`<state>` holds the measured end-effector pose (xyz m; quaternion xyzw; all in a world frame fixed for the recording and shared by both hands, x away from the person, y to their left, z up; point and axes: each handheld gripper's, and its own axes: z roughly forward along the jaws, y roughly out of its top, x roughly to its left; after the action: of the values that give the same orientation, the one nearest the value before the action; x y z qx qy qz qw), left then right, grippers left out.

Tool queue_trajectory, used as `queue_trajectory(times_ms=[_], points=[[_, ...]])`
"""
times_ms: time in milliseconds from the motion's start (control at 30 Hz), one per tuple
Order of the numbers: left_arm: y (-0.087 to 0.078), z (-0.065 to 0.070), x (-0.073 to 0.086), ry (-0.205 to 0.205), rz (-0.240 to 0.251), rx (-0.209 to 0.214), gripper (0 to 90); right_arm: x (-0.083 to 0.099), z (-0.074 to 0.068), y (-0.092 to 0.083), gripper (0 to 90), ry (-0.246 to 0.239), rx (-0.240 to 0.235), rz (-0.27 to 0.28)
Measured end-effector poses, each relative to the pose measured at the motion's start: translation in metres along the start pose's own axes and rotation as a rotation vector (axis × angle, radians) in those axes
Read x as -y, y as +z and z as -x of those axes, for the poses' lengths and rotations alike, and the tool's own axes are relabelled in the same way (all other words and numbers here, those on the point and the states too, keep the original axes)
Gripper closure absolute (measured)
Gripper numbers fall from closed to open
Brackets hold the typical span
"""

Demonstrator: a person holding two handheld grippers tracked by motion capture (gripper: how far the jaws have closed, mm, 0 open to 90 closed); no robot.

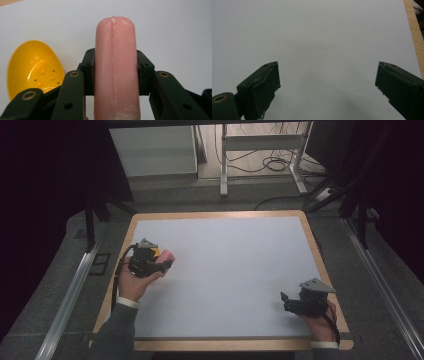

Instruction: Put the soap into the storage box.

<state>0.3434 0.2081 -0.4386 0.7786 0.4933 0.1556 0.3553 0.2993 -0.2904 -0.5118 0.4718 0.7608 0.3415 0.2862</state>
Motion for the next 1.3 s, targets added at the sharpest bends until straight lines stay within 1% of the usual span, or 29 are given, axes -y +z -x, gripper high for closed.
queue_trajectory(times_ms=[133,300,833,900,1133,1300], points=[[-0.003,-0.005,0.0,-0.013,0.006,-0.01,60.0,0.0,0.0,0.0,5.3,-0.001,0.0,-0.001],[-0.007,-0.015,0.0,-0.033,0.013,-0.024,60.0,0.0,0.0,-0.001,5.3,-0.001,0.0,0.006],[-0.006,-0.031,-0.001,-0.055,0.009,-0.057,60.0,0.0,0.002,-0.002,5.3,0.004,0.009,0.003],[-0.006,-0.034,-0.001,-0.062,0.007,-0.066,60.0,0.0,0.003,-0.002,5.3,0.009,0.011,0.001],[-0.005,-0.041,-0.004,-0.067,0.006,-0.084,60.0,0.001,0.003,-0.001,5.3,0.01,0.01,-0.001],[-0.004,-0.051,-0.006,-0.093,0.002,-0.1,60.0,0.0,0.003,-0.002,5.3,0.009,0.011,0.0]])
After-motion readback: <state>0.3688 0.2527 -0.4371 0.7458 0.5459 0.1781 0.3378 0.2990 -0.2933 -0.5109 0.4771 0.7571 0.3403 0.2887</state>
